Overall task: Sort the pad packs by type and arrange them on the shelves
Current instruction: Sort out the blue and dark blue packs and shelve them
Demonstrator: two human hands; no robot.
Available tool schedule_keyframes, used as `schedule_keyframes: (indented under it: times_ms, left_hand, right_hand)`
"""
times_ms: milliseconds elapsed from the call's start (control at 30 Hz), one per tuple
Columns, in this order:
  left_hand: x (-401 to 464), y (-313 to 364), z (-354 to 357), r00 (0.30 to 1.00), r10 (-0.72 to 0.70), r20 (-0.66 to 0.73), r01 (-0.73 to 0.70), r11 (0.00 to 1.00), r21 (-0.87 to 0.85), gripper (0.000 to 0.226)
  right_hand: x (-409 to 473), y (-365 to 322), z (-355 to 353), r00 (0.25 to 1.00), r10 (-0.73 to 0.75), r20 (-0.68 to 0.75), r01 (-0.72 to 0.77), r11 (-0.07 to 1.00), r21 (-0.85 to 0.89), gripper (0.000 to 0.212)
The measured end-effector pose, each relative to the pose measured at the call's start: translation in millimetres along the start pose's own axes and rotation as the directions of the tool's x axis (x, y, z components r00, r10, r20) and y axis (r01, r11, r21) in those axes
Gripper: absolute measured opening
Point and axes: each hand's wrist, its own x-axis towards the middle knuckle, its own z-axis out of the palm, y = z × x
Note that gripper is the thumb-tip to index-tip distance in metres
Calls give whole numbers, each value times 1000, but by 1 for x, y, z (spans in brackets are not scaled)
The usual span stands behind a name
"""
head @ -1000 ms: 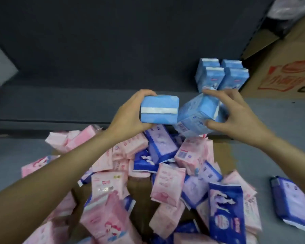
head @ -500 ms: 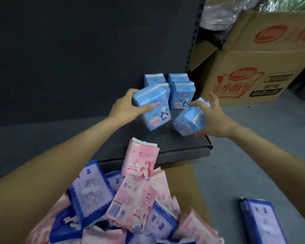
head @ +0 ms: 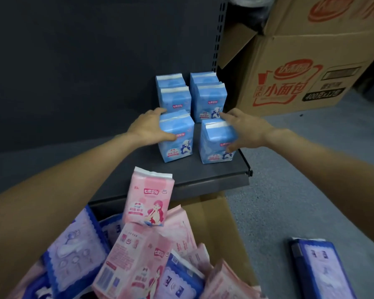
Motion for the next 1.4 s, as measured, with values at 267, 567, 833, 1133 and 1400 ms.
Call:
schedule_keyframes:
  times_ms: [267,567,833,1133,1400]
  left_hand:
    - [0,32,6,976,219,0,-203,902,382,94]
    - [51,40,2,978,208,25,-205,927,314,85]
    - [47,31,-11,978,206,22,-193,870,453,82]
    - [43,20,14,982,180,53,-185,885,426,78]
    - [-17,26,-8,939,305,-161,-224,894,389,68]
  right_hand:
    - [20,32,-2,971,28,-239,38,963,268,84]
    - [72,37,-10,969,62,-237,0,967,253,84]
    - [81,35,3,966,41,-256,7,982,186,82]
    - [61,18,19,918,-49,-393,33,998,-49,78]
    - [8,-34,28,832,-141,-537,189,981,35,48]
